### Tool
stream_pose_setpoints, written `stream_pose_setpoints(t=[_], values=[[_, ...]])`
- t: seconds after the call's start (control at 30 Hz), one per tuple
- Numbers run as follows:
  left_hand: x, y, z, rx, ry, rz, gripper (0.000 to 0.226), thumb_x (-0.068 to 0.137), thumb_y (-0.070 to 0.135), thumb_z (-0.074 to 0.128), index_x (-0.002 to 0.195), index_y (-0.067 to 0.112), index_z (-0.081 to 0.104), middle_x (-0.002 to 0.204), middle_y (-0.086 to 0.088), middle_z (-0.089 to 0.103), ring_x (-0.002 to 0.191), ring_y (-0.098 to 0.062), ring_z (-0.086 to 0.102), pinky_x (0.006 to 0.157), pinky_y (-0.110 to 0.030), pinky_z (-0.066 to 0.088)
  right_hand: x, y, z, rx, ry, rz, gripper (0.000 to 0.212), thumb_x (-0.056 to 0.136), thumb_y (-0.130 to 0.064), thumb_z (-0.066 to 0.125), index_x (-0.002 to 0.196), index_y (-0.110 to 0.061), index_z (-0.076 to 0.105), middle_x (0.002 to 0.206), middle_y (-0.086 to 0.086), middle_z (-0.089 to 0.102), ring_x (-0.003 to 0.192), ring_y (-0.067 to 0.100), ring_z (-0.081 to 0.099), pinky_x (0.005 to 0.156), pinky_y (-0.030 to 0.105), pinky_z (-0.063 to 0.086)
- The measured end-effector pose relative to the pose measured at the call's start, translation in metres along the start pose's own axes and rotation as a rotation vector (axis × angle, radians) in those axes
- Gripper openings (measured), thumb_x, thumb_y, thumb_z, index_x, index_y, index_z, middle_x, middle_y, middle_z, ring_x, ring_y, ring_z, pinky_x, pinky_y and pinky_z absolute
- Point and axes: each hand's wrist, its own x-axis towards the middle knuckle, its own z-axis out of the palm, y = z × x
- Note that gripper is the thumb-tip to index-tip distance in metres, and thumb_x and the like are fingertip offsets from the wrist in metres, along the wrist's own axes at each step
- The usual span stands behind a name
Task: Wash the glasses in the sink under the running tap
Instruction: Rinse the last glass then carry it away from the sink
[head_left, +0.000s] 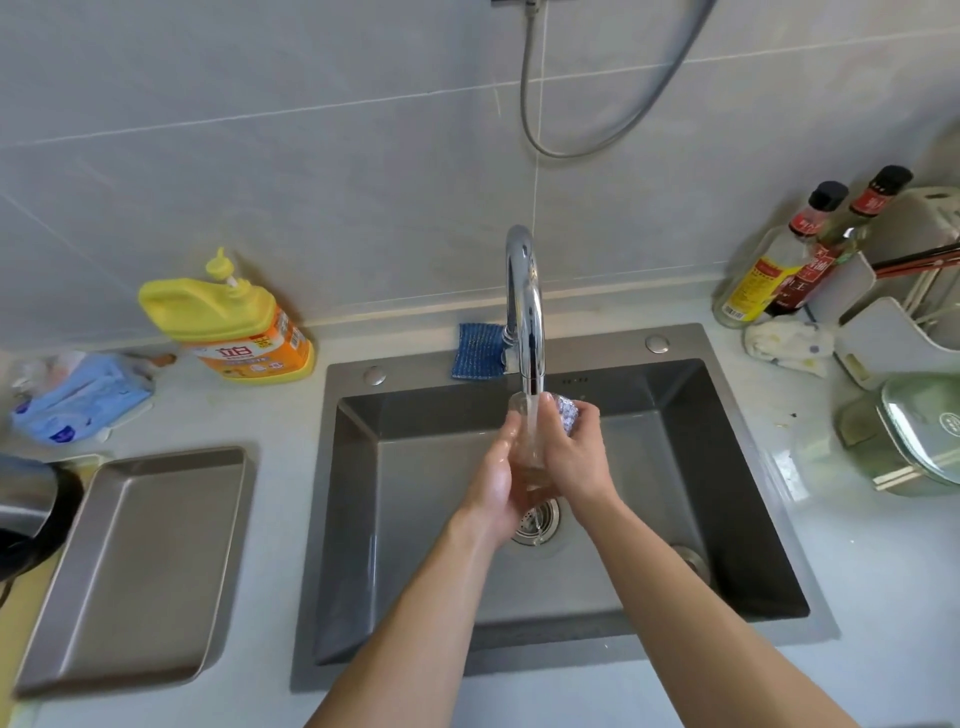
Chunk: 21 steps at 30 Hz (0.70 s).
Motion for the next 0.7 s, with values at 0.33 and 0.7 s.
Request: stream_pose_setpoints(t=[0.33,0.7], values=[[0.013,-0.01,-0.015,-0.197,0.201,0.077,0.07,0.084,0.053,0.076,0.129,0.002,0.064,0.097,-0.017,0.077,0.087,-0.031,0.077,0.072,-0.038,0.062,-0.003,0.025,-0.026,-0.537,-0.537,-0.219,0.029,0.096,-0.053,0.065,0.113,-0.035,0.079,0.107,-0.015,0.078,0.104,0.001,0.07,0.098,0.026,0.053],[0.006,-0.01,-0.007,-0.177,0.222,0.132,0.05,0.083,0.047,0.079,0.111,0.006,0.072,0.093,-0.013,0.079,0.086,-0.025,0.079,0.081,-0.039,0.061,-0.003,0.007,-0.019,-0.512,-0.638,-0.128,0.023,0.101,-0.02,0.061,0.118,-0.021,0.076,0.06,-0.009,0.059,0.042,0.004,0.049,0.044,0.018,0.037]])
